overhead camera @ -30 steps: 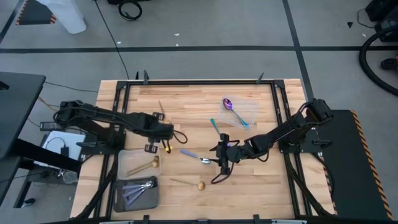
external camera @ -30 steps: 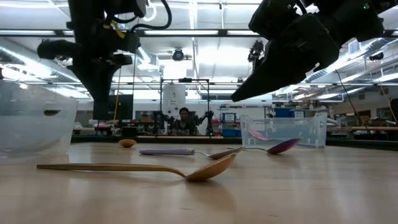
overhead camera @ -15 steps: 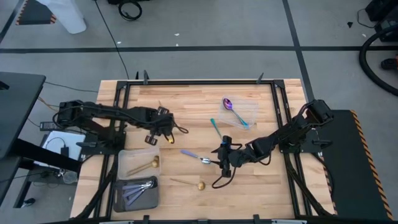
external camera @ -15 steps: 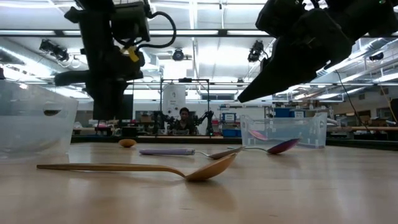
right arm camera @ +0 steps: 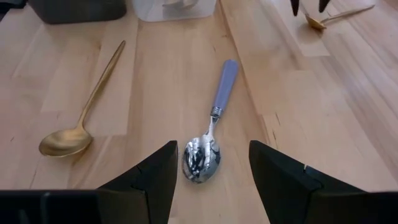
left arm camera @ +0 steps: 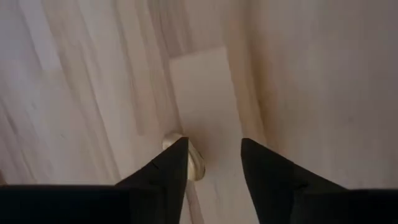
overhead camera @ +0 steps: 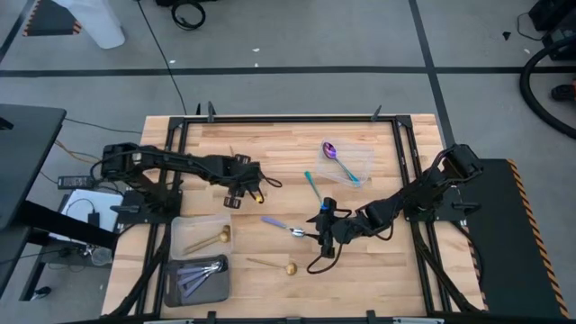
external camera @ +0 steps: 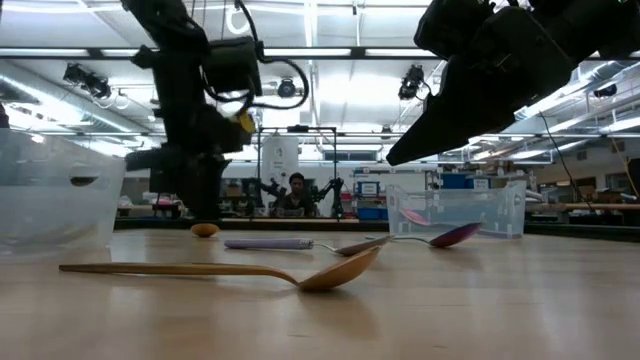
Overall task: Sort silverware by color (type)
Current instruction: Put the gold spoon into the bottom transparent bin
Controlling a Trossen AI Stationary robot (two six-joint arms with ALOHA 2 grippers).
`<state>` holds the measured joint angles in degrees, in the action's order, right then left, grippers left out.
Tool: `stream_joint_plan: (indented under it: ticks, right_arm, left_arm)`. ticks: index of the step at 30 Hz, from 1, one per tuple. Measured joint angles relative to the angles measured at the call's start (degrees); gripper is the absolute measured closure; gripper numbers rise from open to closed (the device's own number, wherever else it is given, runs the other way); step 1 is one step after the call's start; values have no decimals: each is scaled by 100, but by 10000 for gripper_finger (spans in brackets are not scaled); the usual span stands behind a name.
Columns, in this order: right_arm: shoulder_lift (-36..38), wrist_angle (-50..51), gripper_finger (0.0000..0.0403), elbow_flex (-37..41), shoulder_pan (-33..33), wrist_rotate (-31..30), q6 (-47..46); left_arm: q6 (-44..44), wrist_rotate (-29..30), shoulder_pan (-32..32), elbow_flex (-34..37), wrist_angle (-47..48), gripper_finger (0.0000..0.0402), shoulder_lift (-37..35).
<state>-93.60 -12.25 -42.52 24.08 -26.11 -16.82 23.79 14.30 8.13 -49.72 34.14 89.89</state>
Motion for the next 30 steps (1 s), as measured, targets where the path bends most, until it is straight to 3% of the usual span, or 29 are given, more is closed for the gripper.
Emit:
stream_joint_plan:
  ticks: [6,11,19,26,30]
  right_arm:
    - [0,21,195,0,28,-90,9]
    - [0,47,195,0,30,-90,4]
    - [0,52,195,0,30,-90,13]
    - [0,51,195,0,30,-93,71]
    - [0,45,195,0,19,-136,250]
  left_arm:
    - [-238,417,110,1,40,203,383]
    - [-260,539,174,0,12,200,555]
    - [-246,523,168,-15,8,275,725]
    - [-577,687,161,-10,-139,380,738]
    - [-831,708,71,-64,20,388,723]
